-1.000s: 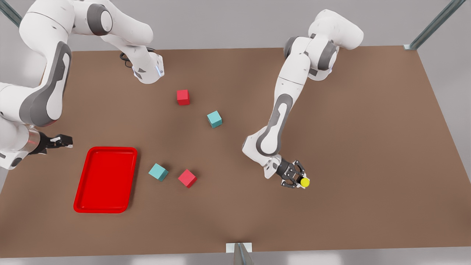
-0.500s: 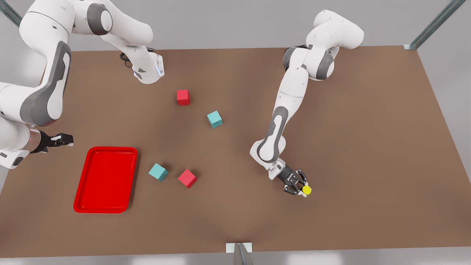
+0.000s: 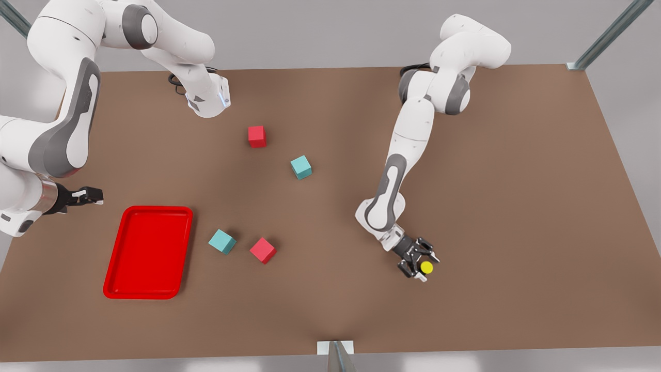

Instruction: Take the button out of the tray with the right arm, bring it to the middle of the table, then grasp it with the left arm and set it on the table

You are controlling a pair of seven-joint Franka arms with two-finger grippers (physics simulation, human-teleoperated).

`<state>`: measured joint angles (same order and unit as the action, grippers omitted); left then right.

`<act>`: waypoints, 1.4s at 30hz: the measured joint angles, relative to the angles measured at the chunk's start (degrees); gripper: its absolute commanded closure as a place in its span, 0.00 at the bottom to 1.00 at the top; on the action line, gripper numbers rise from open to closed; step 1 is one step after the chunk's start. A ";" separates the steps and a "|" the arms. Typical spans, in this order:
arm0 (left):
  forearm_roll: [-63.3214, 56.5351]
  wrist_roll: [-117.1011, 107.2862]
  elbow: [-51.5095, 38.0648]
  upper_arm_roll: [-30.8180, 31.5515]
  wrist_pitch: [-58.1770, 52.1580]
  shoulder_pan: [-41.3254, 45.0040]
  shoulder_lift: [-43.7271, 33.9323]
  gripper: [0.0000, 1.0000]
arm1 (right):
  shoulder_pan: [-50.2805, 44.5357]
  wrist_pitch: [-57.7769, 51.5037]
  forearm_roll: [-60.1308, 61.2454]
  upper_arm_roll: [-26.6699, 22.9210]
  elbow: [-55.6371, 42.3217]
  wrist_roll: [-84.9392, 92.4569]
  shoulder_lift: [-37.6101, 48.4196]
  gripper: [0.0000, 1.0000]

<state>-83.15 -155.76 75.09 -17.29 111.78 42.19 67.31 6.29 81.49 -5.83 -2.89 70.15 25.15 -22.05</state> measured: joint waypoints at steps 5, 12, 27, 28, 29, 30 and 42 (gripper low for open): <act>-0.17 -2.15 -0.01 0.00 0.54 0.22 -0.14 0.00 | -0.06 -0.15 0.00 0.00 -0.06 0.00 0.04 0.00; -0.39 -3.67 0.17 -1.15 0.83 0.24 -1.58 0.00 | 0.53 -0.02 0.13 0.00 -0.22 0.00 0.00 0.00; 53.16 35.94 2.24 -6.18 -6.22 1.36 -31.34 0.00 | 0.13 0.13 0.08 0.00 -0.43 -0.08 0.00 0.00; 64.31 42.45 -2.22 -7.74 -10.71 -1.52 -31.83 0.00 | 0.07 0.13 0.09 0.00 -0.43 -0.08 0.00 0.00; 73.40 48.66 -7.05 -8.60 -15.45 -4.32 -32.10 0.00 | 0.09 0.12 0.09 0.00 -0.43 -0.08 0.00 0.00; 80.20 54.56 -11.44 -9.45 -20.13 -6.73 -32.24 0.00 | 0.14 0.12 0.11 0.00 -0.43 -0.08 0.00 0.00; 80.64 108.50 10.59 7.42 -32.63 -23.13 -66.89 0.00 | -0.03 0.21 0.05 -0.01 -0.54 -0.08 0.00 0.00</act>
<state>-2.51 -47.26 85.68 -9.88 79.14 19.06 0.43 6.26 81.70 -5.78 -2.90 69.62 25.07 -22.04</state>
